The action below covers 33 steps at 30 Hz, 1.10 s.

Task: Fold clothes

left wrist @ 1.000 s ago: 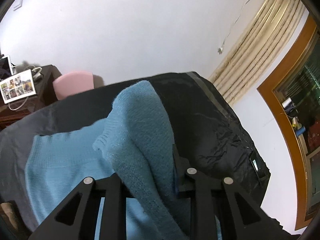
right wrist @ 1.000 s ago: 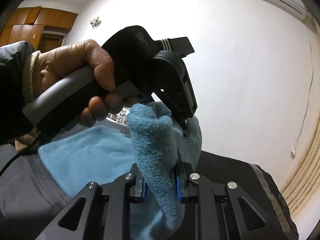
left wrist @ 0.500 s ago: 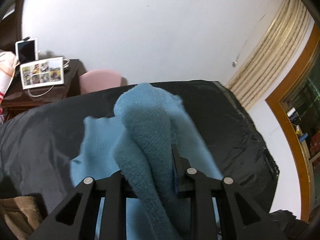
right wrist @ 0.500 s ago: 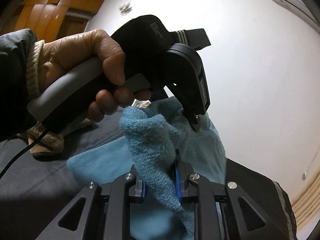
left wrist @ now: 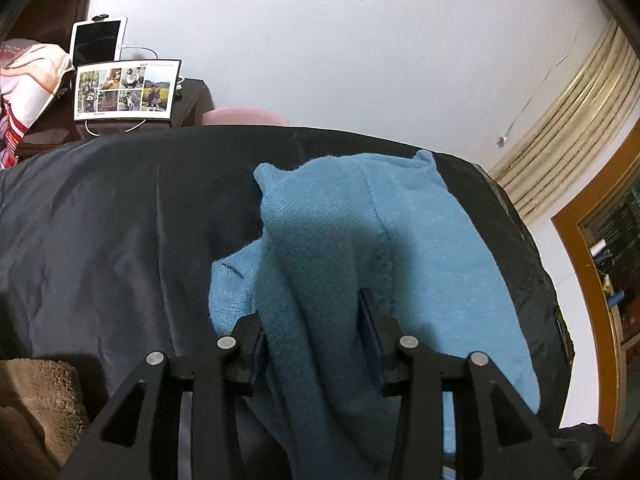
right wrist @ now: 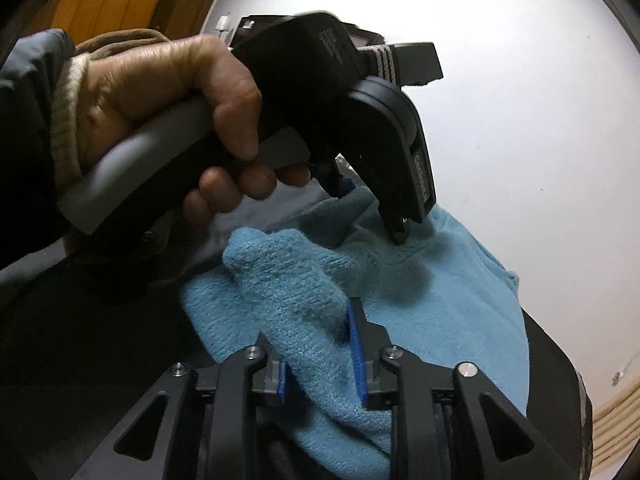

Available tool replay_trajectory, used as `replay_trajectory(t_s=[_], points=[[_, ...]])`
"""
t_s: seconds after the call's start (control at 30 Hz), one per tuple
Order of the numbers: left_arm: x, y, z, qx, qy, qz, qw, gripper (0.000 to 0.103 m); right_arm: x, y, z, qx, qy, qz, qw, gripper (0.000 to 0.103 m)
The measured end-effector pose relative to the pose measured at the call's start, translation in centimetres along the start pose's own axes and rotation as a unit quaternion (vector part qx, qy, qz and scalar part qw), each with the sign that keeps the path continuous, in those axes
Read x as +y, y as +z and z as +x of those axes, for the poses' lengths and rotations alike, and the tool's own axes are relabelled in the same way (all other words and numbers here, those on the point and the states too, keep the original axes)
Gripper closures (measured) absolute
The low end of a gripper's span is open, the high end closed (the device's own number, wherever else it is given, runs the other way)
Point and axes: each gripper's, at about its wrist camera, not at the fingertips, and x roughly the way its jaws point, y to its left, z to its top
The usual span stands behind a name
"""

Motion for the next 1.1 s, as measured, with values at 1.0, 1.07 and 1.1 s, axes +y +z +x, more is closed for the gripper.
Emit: replay_trajectory(t_s=[1.0,1.07,1.1], points=[[-4.4,-9.3,-7.8,-0.003,-0.019,-0.016,0.9997,0.025,-12.2,-11.7,-5.5,0.058,0.017,0.233,0.971,0.028],[-4.1,-9.5,-7.6,0.003,-0.026,-0.029,0.9993,0.025,-11.4,-11.7,-5.9,0.065,0.014,0.226,0.972,0.028],[-3.9,-9.6,-7.5,0.006,-0.028,-0.036,0.9989,0.025,-11.4,-11.7,-5.8,0.067,0.013,0.225,0.972,0.028]])
